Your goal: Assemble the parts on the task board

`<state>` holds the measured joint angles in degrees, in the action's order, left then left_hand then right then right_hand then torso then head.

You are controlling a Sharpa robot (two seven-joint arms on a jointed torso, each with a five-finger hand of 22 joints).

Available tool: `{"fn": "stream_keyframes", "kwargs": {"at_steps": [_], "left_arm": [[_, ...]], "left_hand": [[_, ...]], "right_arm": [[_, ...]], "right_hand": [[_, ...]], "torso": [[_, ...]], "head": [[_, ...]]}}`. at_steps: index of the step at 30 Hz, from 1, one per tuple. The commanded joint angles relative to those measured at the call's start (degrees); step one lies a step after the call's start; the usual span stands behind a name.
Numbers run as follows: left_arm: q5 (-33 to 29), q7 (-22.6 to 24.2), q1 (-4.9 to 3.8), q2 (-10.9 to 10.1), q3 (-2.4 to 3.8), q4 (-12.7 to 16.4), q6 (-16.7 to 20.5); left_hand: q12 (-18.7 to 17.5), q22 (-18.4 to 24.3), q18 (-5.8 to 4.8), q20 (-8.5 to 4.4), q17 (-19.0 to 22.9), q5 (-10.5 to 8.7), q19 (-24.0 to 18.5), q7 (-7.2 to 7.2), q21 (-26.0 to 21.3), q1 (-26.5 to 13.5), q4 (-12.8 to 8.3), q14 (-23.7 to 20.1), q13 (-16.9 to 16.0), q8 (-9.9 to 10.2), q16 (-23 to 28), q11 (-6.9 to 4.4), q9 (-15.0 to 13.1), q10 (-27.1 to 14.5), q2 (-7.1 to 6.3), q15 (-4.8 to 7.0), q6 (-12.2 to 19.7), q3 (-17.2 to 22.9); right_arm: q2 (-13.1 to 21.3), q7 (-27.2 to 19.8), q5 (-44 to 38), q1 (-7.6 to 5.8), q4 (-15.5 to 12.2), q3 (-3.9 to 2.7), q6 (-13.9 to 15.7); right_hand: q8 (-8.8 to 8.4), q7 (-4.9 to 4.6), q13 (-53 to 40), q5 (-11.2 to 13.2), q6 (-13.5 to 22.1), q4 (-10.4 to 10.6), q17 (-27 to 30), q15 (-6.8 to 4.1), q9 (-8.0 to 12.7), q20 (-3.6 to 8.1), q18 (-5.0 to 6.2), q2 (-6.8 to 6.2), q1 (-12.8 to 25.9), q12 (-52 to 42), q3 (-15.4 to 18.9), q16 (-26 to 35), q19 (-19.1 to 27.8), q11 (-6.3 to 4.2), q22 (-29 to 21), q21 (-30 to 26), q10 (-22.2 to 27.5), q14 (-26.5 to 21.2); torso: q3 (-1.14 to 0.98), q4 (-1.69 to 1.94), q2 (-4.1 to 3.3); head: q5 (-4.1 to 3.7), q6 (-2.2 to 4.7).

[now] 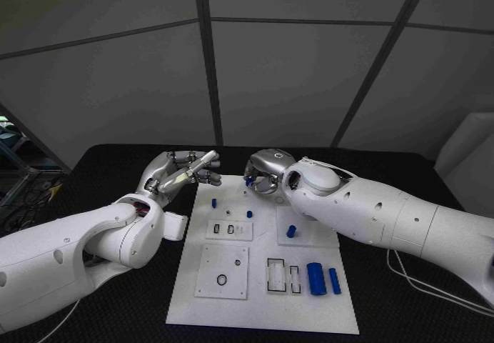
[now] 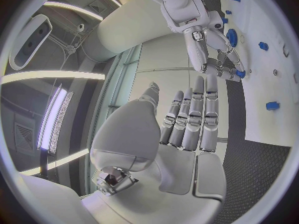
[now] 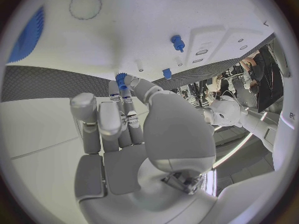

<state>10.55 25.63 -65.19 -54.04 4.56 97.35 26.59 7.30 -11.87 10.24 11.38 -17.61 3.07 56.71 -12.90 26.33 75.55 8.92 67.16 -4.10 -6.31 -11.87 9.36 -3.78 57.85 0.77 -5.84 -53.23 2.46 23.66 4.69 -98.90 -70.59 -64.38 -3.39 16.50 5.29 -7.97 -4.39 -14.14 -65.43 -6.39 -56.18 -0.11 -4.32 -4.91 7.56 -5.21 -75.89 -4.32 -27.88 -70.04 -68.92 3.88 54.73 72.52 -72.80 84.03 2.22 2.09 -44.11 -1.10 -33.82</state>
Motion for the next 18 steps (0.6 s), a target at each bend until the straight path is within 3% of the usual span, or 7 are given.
{"fn": "stream_keyframes", "kwargs": {"at_steps": [1, 18], "left_arm": [[0.5, 0.1, -0.08, 0.0, 0.05, 0.1, -0.8], [0.5, 0.0, -0.14, -0.2, 0.05, 0.1, -1.0]], "left_hand": [[-0.2, -0.1, 0.12, 0.12, 0.0, 0.22, 0.3, -0.16, 0.2, -0.6, 0.1, -0.5, 0.0, 0.2, 0.2, 0.23, 0.0, -0.1, -0.01, -0.02, 0.1, -0.3], [-0.2, -0.1, 0.12, 0.12, 0.0, 0.22, 0.3, -0.16, 0.2, -0.6, 0.1, -0.5, 0.0, 0.2, 0.2, 0.23, 0.0, -0.1, -0.01, -0.02, 0.1, -0.3]], "right_arm": [[-0.3, -0.1, -0.4, -0.13, 0.7, 0.0, -1.3], [-1.4, 1.9, -2.8, -0.14, 1.9, 0.01, -1.0]], "right_hand": [[-0.09, -0.19, -0.1, 0.3, -0.1, 0.2, 0.0, -0.42, -0.1, -0.21, -0.78, -0.09, 0.3, 0.3, -0.1, -0.3, 0.2, 0.08, 0.1, 0.4, -0.4, 1.3], [-0.24, -0.25, 0.0, 0.5, 0.1, 0.3, -0.2, -0.35, 0.0, -0.28, -0.81, -0.18, 0.5, 0.5, -0.1, -0.5, 0.3, 0.16, 0.2, 0.5, -0.1, 1.3]], "torso": [[0.01, -0.01, -0.06], [0.01, -0.01, -0.13]], "head": [[-0.05, 0.08], [-0.06, 0.0]]}}
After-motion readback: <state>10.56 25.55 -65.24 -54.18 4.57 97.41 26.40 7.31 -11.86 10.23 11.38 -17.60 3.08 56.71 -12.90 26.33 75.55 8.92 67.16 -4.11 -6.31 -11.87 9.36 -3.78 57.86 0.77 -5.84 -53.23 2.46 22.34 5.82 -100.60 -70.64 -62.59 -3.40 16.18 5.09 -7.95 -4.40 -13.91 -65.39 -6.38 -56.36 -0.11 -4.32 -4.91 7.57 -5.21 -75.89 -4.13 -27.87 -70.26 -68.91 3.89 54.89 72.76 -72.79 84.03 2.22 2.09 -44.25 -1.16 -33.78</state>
